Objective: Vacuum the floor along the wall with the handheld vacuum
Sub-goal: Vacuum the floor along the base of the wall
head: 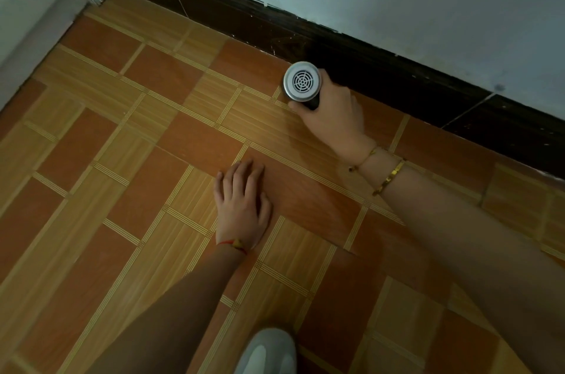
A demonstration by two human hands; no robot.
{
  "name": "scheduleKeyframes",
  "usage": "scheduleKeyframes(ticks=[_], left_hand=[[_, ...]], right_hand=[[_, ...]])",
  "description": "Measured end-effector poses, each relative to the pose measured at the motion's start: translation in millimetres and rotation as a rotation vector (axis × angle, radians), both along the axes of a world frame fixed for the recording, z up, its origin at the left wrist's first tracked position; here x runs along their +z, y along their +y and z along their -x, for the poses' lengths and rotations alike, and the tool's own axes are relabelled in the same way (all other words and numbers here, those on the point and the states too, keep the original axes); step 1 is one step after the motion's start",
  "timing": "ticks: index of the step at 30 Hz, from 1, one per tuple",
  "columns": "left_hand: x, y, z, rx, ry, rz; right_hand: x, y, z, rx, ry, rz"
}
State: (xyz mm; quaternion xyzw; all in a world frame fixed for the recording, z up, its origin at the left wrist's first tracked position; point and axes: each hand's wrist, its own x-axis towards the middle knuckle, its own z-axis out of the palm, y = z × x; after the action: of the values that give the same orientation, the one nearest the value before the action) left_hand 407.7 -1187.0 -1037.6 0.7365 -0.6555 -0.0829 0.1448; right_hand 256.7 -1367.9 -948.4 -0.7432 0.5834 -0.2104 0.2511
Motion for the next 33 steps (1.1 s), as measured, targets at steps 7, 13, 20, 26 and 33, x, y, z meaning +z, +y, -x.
scheduleKeyframes(ticks=[7,13,20,26,33], left_hand=[[-1,0,0,0.005,0.007,-0.015],[0,-1,0,0.003,0.012,-0.017],[0,0,0,0.007,0.023,-0.003],[-2,0,0,0.001,0.018,-0.007],[-2,0,1,0.002,0.004,-0.019]], right_hand=[[2,-8,-31,0.173,-0.015,-0.063],[-3,-6,-25,0.151,-0.081,-0.05],[-2,-16,-1,-0.017,-0.047,-0.002],[2,-7,31,-0.12,-0.042,-0.025],[2,9,58,-0.139,-0.041,-0.045]])
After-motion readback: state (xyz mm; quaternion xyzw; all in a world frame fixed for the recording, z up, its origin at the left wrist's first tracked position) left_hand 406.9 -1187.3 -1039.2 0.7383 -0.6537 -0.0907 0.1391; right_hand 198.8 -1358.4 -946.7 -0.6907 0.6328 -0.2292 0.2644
